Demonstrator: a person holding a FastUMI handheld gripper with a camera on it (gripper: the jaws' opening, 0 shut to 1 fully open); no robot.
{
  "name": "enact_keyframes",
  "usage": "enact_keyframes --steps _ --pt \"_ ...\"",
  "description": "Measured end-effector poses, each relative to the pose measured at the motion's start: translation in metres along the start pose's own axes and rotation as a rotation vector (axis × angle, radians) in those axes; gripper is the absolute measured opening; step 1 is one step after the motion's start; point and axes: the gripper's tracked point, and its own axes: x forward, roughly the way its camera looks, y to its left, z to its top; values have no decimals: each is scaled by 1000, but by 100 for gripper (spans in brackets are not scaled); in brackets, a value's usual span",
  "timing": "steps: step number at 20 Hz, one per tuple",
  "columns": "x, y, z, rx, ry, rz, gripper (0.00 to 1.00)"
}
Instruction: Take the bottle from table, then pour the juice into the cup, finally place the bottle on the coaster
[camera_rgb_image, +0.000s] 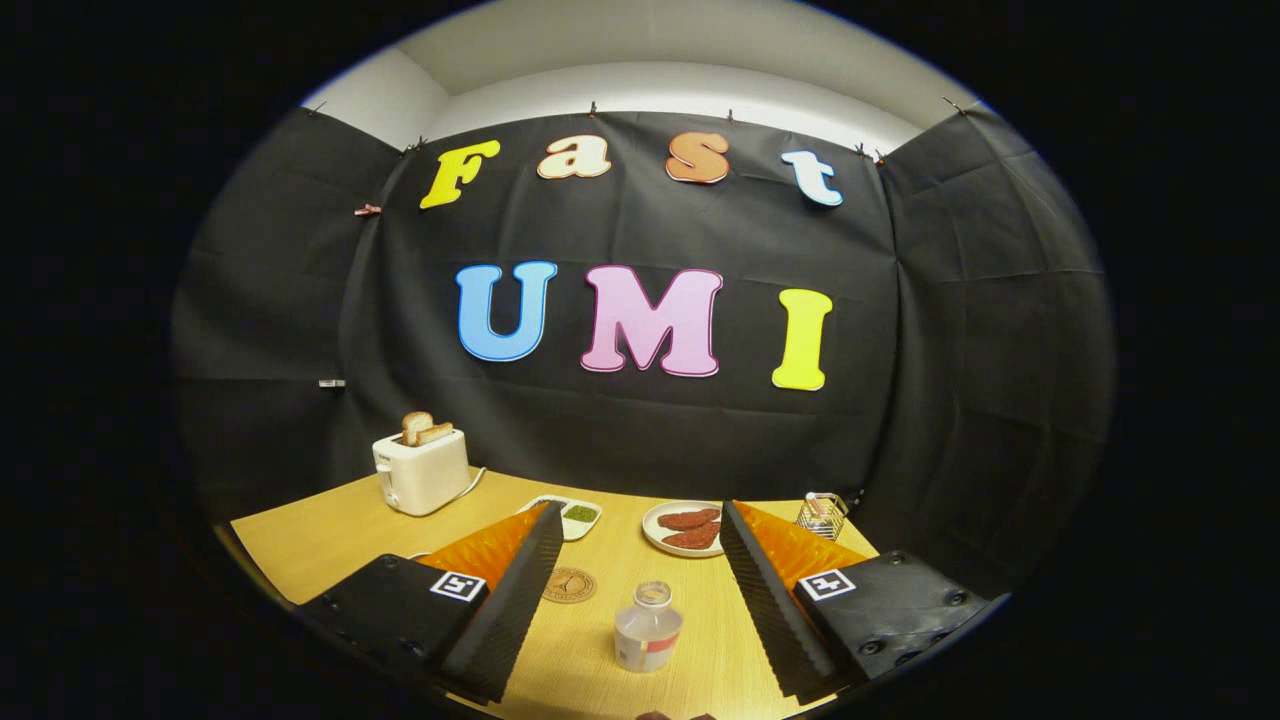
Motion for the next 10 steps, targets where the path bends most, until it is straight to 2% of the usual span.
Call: enact_keyframes --steps 6,10 --pt "14 -7 -32 10 17 -5 97" --pt "27 -4 -63 -38 28 16 97"
